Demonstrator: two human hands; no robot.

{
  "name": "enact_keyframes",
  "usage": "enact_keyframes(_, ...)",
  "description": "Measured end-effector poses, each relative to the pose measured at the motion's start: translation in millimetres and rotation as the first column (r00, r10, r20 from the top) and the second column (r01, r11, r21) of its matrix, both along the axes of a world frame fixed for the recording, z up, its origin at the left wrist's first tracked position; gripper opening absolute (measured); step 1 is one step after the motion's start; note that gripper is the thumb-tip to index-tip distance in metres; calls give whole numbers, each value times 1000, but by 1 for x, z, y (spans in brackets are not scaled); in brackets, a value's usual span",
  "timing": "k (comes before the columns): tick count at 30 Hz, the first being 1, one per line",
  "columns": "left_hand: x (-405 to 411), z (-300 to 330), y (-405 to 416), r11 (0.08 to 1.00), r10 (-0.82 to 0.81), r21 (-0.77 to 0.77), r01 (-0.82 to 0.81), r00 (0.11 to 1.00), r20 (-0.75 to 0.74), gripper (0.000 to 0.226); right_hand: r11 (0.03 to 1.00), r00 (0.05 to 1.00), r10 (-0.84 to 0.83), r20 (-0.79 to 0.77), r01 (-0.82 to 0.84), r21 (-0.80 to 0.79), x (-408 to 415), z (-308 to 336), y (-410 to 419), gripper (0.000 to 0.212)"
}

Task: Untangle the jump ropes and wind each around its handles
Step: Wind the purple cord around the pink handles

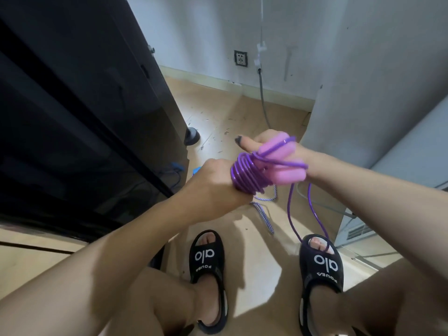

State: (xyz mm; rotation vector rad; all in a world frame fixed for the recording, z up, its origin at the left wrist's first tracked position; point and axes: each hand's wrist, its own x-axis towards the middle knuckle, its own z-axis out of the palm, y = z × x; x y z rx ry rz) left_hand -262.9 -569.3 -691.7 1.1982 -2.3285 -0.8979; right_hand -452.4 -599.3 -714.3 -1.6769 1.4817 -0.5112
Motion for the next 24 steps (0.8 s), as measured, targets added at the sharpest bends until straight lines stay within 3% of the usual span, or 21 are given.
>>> enact_keyframes(2,1,6,-2,996,78,60,-73,993,-86,38,999,997,-10,80,13,-40,0,-2,4,4)
enact_keyframes(4,6,15,-10,977,172,152,-151,976,-136,40,992,996,-36,-79,26,-122,2,7,10,44)
enact_keyframes(6,23,13,-29,900,374,322,-293,898,-229,40,987,973,-101,-206,72,-143,-3,13,13,63)
enact_keyframes(8,42,5,-42,814,523,397,-424,831,-187,26,980,958,-117,-261,69,-187,-4,20,18,60)
enact_keyframes(10,50,-5,-49,785,544,417,-458,832,-111,14,974,952,-97,-289,32,-222,4,28,26,58)
enact_keyframes(14,46,-14,-52,705,574,512,-491,819,-5,15,934,904,-28,-427,-128,-333,27,43,41,57)
enact_keyframes(19,36,-22,-42,842,411,256,-474,873,264,11,807,813,-80,-576,-286,-517,32,58,39,58)
enact_keyframes(20,33,-26,-40,904,359,155,-398,905,229,7,790,812,-83,-577,-299,-535,33,61,37,60)
enact_keyframes(21,26,-18,-32,953,201,169,-252,941,273,9,777,811,-87,-579,-308,-549,33,64,34,62)
enact_keyframes(22,24,-17,-30,980,38,169,-107,928,370,20,768,806,-98,-583,-311,-560,33,67,29,64)
enact_keyframes(23,20,-16,-28,998,-51,1,57,891,451,27,758,807,-111,-580,-308,-574,31,67,23,65)
enact_keyframes(24,16,-17,-23,992,-96,-17,125,834,544,29,755,810,-124,-573,-298,-585,29,66,17,66)
